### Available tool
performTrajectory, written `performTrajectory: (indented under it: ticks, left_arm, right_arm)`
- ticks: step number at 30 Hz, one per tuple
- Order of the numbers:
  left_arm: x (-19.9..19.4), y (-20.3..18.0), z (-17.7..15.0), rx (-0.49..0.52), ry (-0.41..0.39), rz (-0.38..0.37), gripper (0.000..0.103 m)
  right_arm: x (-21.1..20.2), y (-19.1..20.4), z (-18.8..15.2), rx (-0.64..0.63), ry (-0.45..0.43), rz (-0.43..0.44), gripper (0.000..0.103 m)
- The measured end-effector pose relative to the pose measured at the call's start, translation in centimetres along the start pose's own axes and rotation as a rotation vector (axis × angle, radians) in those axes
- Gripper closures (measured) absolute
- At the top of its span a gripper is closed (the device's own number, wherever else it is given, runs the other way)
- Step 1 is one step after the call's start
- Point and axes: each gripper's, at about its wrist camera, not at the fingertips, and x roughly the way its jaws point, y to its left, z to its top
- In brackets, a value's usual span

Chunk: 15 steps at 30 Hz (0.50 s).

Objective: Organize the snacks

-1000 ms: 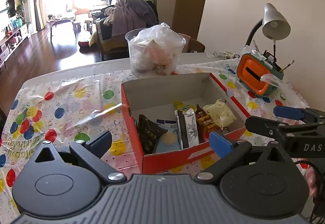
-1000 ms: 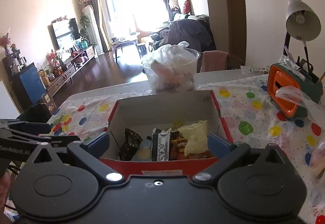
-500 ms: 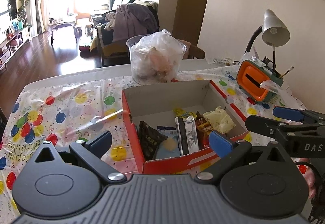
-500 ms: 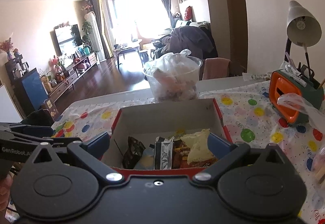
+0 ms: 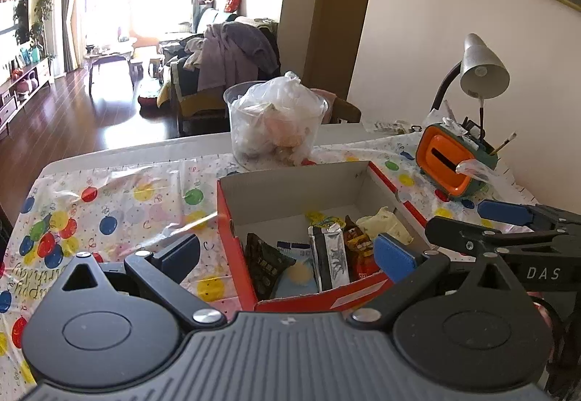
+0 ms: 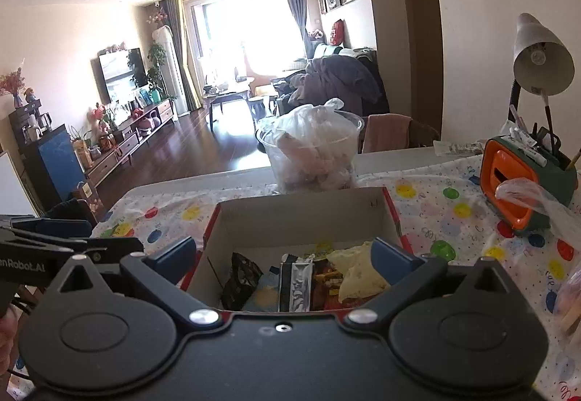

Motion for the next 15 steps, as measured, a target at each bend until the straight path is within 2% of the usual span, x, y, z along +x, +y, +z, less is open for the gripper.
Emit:
performTrajectory:
  ticks: [15]
  left_arm:
    - [-0.62,-0.22,-0.43,0.006,0.012,-0.022,0.000]
  right_arm:
    - [-0.54,0.21,-0.22,0.008,-0.003,-0.018,0.000]
